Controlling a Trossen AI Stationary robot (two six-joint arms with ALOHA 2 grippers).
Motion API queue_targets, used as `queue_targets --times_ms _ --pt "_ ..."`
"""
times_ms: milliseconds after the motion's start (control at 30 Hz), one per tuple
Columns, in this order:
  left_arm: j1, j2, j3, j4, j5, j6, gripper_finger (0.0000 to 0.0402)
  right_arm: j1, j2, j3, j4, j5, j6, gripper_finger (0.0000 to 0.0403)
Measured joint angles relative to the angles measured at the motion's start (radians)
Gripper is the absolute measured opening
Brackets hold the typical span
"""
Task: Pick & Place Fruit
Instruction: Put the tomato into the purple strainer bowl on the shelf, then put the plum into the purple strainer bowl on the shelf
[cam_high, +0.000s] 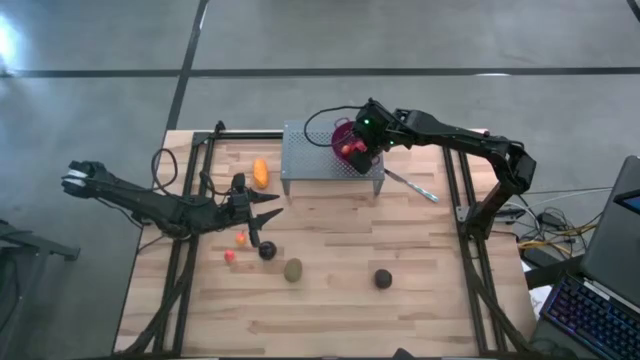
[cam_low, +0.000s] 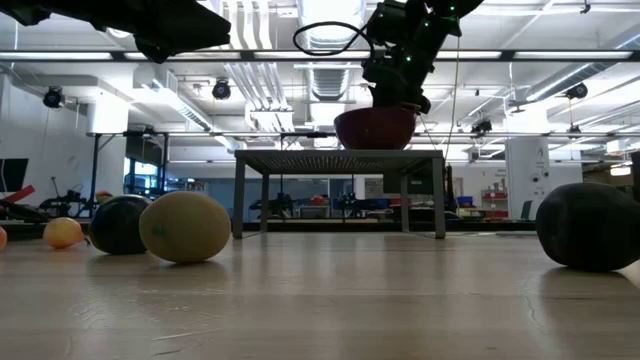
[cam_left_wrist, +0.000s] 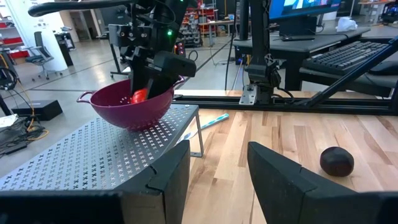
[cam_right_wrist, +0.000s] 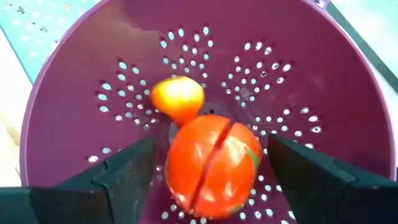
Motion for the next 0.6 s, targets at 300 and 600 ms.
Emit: queue_targets --times_ms 300,600 --pt "0.000 0.000 0.000 0.000 0.000 0.000 0.0168 -0.001 0.000 0.000 0.003 0.000 0.000 0.0302" --pt "0.000 0.000 0.000 0.000 0.000 0.000 0.0168 0.000 0.000 0.000 0.003 0.000 -0.001 0.0284"
